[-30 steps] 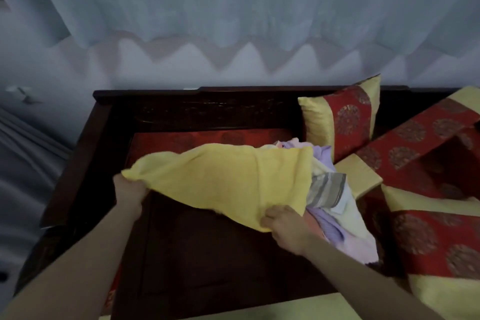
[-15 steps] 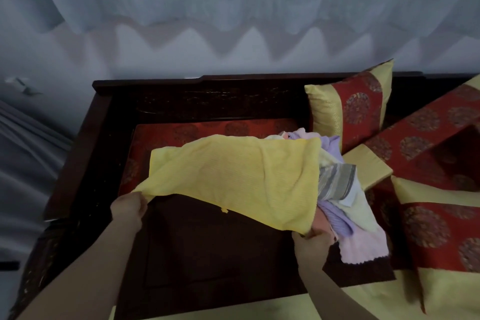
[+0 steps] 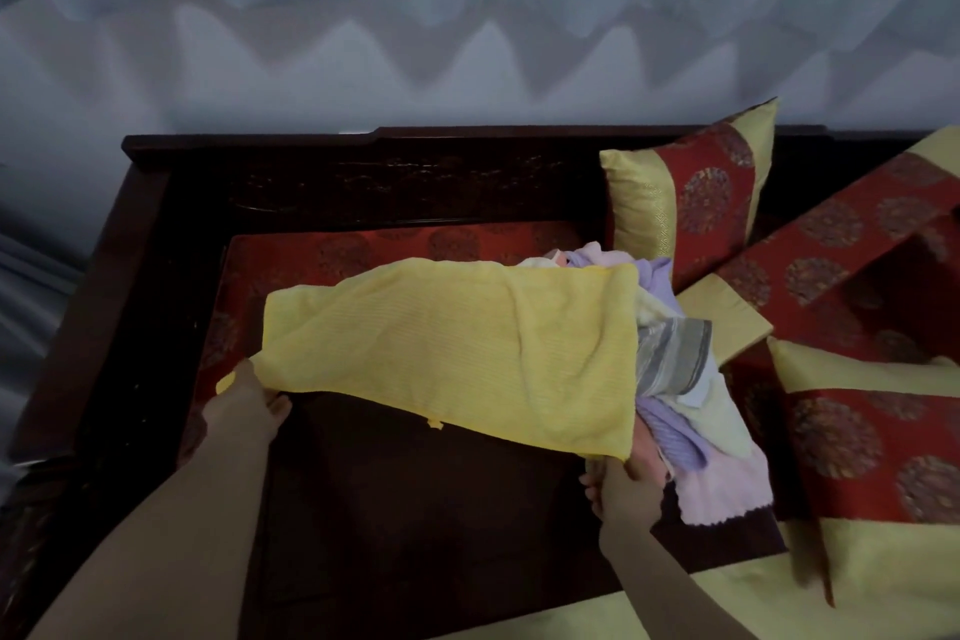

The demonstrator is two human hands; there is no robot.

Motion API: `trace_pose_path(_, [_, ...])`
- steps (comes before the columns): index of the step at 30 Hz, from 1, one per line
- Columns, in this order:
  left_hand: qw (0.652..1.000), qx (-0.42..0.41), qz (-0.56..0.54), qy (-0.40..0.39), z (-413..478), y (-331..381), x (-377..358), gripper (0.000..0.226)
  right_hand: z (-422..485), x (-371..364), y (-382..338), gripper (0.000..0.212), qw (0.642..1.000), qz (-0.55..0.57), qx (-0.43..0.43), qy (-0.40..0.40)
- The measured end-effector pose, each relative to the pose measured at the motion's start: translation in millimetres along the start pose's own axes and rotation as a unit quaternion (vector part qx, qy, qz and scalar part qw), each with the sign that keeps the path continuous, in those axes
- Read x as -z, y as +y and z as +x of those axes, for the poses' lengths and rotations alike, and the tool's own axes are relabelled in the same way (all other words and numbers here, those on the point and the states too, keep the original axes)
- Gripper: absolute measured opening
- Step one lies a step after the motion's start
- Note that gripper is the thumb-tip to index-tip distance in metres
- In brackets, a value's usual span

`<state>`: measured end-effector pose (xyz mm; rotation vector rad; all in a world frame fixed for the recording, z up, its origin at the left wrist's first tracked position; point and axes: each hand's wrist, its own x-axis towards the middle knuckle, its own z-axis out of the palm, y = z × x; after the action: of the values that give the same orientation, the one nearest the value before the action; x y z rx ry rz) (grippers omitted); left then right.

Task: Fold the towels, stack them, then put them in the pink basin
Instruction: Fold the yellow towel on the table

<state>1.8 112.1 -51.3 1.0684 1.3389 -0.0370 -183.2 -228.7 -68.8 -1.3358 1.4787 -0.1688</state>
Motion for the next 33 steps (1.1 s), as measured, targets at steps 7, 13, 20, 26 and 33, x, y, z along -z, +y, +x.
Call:
trace_pose_path(7, [0.997, -0.024, -0.051, -0.053, -10.4, 10.9, -0.7, 0.051, -14.2, 9.7, -40.1, 0.023, 0.989, 0.125, 0.080, -0.001])
trace_pose_path(13, [0.938, -0.030, -0.136, -0.316, -65.5, 66.9, 23.8, 0.058, -25.0, 20.4, -98.5, 0.010, 0.960, 0.265, 0.060, -0.074])
trace_pose_path(20, [0.842, -0.373, 0.208, -0.329, -192.9, 28.6, -8.6, 0.023, -87.7, -3.4, -149.5, 0.020, 0.911, 0.185, 0.230, -0.288])
trace_pose_path(26, [0.758, -0.413, 0.314, -0.395, -226.5, -26.1, -10.8, 0.010, -118.6, -6.9, -157.8, 0.030, 0.853, 0.126, 0.306, -0.403])
trace_pose_path(33, [0.798, -0.386, 0.261, -0.382, -230.3, -43.9, 1.0, 0.017, -108.0, -5.9, -150.5, 0.033, 0.816, 0.037, 0.370, -0.442])
